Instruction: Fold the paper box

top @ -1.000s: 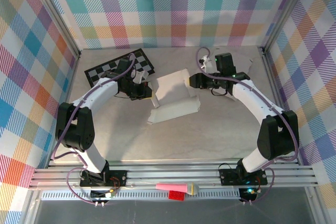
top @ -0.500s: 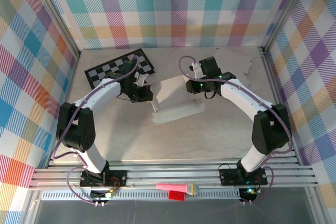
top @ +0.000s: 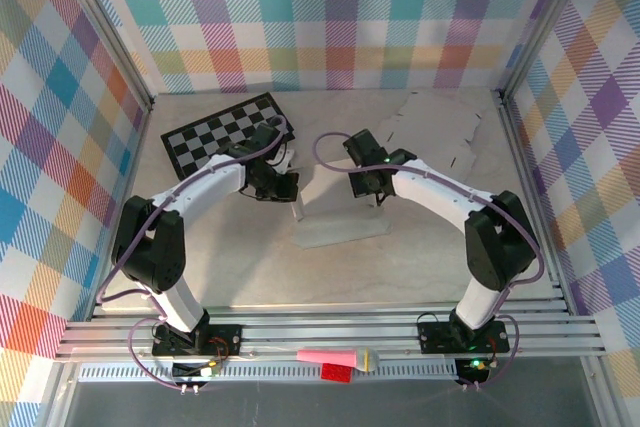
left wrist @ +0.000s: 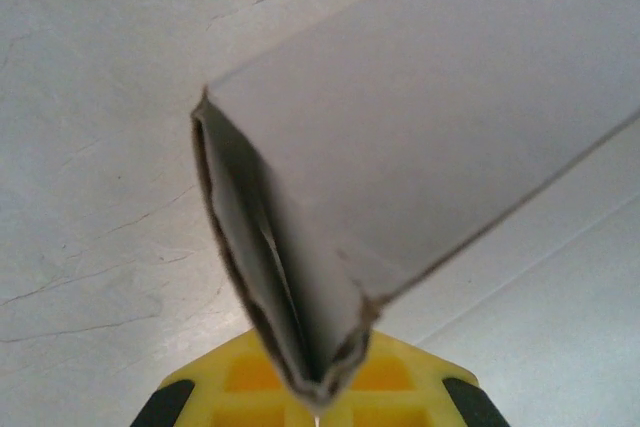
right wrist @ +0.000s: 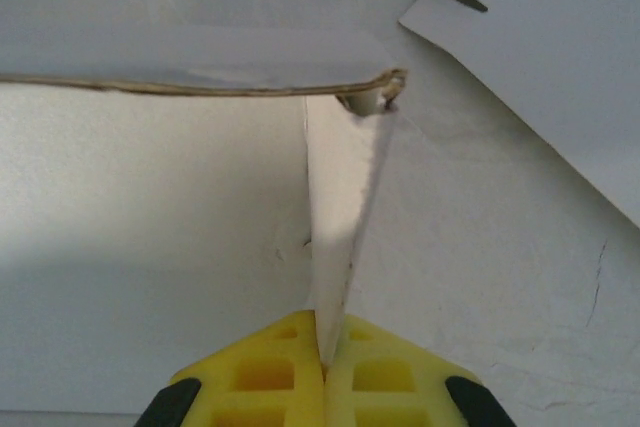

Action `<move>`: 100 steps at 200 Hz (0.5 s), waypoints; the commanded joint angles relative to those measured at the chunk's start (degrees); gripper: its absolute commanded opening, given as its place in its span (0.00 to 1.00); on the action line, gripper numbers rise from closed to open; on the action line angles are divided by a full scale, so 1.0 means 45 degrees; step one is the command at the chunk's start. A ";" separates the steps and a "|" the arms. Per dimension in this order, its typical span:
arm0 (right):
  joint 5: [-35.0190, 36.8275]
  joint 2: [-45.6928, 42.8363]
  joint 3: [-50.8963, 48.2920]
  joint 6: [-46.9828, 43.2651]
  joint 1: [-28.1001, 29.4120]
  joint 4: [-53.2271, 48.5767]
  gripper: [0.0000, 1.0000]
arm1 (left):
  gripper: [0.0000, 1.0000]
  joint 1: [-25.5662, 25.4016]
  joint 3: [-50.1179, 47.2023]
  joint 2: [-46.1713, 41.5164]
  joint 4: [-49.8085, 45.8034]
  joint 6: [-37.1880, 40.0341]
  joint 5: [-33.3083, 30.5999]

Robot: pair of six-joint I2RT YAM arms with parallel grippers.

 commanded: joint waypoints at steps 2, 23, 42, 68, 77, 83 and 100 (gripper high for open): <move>-0.0283 0.0080 -0.0383 0.0914 0.0207 -0.0123 0.00 | 0.00 -0.0525 -0.0224 -0.0291 0.0629 -0.0244 -0.0897; -0.0835 0.0197 -0.0758 0.0816 0.0198 0.0240 0.02 | 0.00 -0.0829 -0.0495 -0.0289 0.0558 -0.0244 -0.1816; -0.1250 0.0322 -0.1070 0.0732 0.0190 0.0626 0.04 | 0.00 -0.1171 -0.0683 -0.0293 0.0475 -0.0234 -0.2881; -0.1792 0.0373 -0.1562 0.0752 0.0168 0.1331 0.08 | 0.00 -0.1337 -0.0862 -0.0175 0.0473 -0.0341 -0.3539; -0.1935 0.0399 -0.1665 0.0714 0.0149 0.1525 0.09 | 0.00 -0.1391 -0.0910 -0.0116 0.0491 -0.0341 -0.3594; -0.1998 0.0407 -0.1710 0.0686 0.0149 0.1634 0.10 | 0.00 -0.1424 -0.0940 -0.0080 0.0502 -0.0341 -0.3676; -0.2206 0.0503 -0.1772 0.0665 0.0081 0.1850 0.12 | 0.00 -0.1491 -0.0970 0.0022 0.0478 -0.0302 -0.3802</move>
